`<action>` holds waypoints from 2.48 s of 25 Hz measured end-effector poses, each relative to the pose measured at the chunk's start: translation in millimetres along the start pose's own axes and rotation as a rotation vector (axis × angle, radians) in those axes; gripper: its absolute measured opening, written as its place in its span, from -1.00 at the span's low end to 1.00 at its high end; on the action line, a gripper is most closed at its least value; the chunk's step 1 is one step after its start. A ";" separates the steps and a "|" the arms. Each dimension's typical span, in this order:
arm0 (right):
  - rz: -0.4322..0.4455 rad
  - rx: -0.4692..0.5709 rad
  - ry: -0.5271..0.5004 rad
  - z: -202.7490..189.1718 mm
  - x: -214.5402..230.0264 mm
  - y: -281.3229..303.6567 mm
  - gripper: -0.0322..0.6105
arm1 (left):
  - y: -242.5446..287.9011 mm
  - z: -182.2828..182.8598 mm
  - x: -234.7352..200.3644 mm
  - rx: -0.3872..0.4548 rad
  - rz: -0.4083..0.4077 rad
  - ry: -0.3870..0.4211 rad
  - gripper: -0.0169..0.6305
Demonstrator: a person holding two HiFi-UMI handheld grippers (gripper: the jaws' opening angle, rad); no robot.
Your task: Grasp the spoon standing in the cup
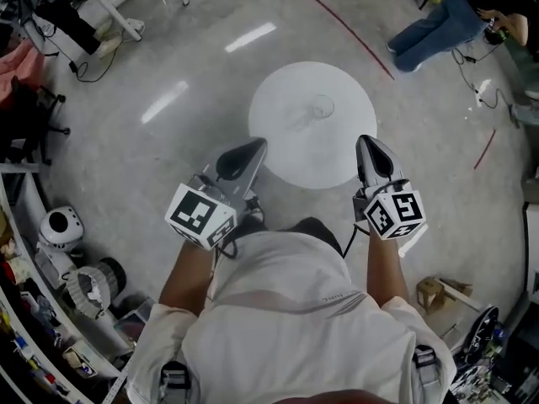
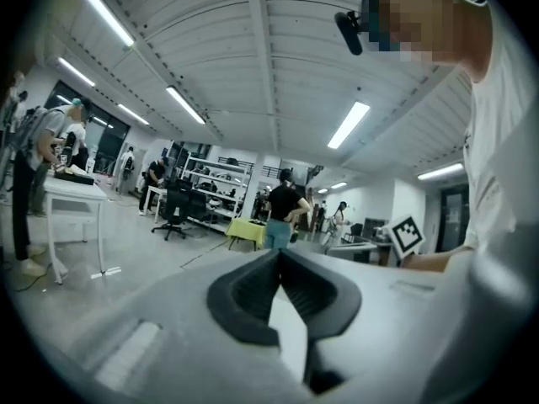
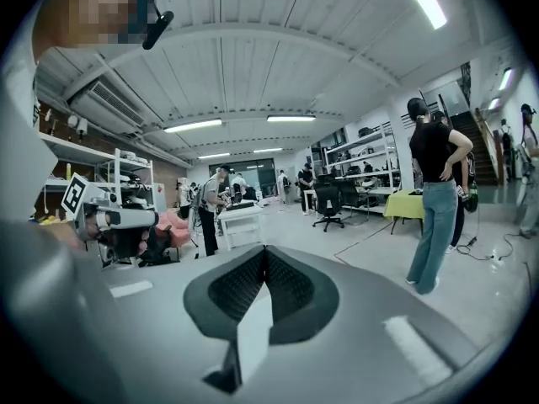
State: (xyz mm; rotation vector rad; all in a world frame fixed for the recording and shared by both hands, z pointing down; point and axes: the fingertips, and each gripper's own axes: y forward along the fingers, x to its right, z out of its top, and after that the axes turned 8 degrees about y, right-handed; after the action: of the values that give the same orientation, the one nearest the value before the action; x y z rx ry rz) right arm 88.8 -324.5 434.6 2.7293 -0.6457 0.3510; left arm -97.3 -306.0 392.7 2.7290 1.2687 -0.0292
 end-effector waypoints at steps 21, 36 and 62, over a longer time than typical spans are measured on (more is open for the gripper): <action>-0.020 -0.615 -0.608 -142.2 84.8 131.8 -0.60 | 73.5 -32.1 -57.1 -0.096 0.066 -0.072 -0.94; 0.022 -0.845 -0.836 -231.8 118.9 186.1 -0.68 | 74.8 -51.5 -68.4 -0.128 0.156 -0.110 -0.94; -0.080 -0.281 0.015 -40.4 80.0 77.3 -0.87 | 82.5 3.8 -27.1 -0.040 -0.020 -0.009 -0.94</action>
State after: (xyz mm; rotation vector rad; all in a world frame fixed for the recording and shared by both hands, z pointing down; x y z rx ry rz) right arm 115.4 -407.2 515.0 2.4736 -0.5358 0.2409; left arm -51.8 -379.7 400.1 2.6794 1.2807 -0.0179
